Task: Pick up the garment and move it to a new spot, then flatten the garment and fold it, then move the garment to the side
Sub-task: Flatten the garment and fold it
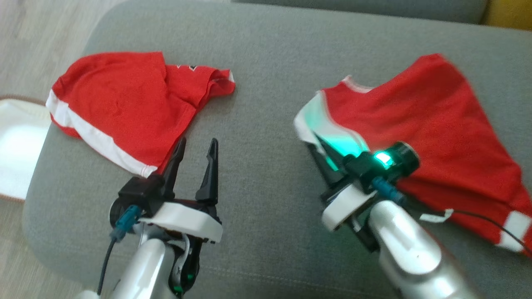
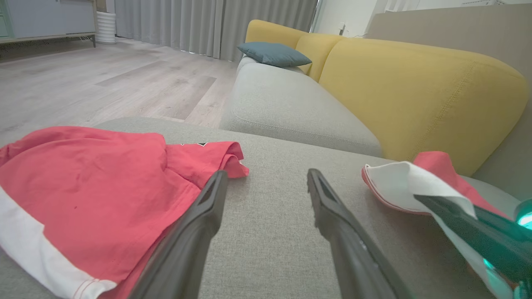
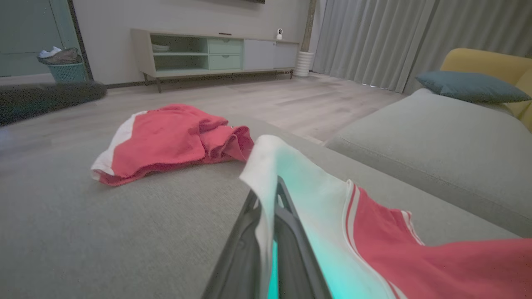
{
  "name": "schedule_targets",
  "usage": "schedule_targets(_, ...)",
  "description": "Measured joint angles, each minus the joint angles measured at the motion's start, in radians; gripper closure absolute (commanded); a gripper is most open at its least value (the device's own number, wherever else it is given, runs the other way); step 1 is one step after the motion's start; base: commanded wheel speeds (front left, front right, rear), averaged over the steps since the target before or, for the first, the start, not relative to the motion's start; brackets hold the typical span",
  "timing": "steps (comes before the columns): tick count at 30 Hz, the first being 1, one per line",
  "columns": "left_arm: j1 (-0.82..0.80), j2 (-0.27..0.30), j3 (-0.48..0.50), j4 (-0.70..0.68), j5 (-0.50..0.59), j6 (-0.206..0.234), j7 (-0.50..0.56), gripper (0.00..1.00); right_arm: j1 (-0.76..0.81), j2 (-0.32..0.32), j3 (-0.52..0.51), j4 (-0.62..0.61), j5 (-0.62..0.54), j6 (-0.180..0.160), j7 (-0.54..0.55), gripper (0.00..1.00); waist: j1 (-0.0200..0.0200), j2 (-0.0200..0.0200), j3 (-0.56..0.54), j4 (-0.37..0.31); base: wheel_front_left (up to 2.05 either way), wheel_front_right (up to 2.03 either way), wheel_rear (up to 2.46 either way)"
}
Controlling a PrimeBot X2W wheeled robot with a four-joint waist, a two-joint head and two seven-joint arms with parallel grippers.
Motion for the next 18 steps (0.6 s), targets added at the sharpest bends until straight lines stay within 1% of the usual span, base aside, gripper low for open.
schedule_targets(6,0.030,0.000,0.014,0.002,0.004,0.000,0.000,0.00,0.055,-0.001,0.121,-0.157,0.069,0.000,0.000,1.00,0.0000,0.0000,-0.049,-0.021,0.00,0.00,0.00)
schedule_targets(9,0.046,0.000,0.022,0.002,0.012,0.000,0.000,0.00,0.066,-0.001,0.113,-0.192,0.075,0.000,0.000,1.00,0.0000,0.0000,-0.063,-0.034,0.00,0.00,0.00)
schedule_targets(11,0.054,0.000,0.030,0.001,0.015,0.000,0.000,0.00,0.065,-0.007,0.062,-0.212,0.073,0.000,0.000,1.00,0.0000,0.0000,-0.067,-0.042,0.00,0.00,0.00)
schedule_targets(13,0.058,0.001,0.035,-0.002,0.017,0.000,0.000,0.00,0.049,-0.030,0.005,-0.236,0.073,0.000,0.008,1.00,0.0000,0.0000,-0.065,-0.048,0.00,0.00,0.00)
schedule_targets(15,0.057,0.001,0.034,-0.003,0.017,0.000,0.000,0.00,0.005,-0.076,-0.064,-0.251,0.072,0.000,0.033,1.00,0.0000,0.0000,-0.058,-0.052,0.00,0.00,0.00)
schedule_targets(18,0.056,0.001,0.034,-0.008,0.017,0.000,0.000,0.00,-0.090,-0.167,-0.189,-0.262,0.070,0.000,0.070,1.00,0.0000,0.0000,-0.043,-0.053,0.00,0.00,0.00)
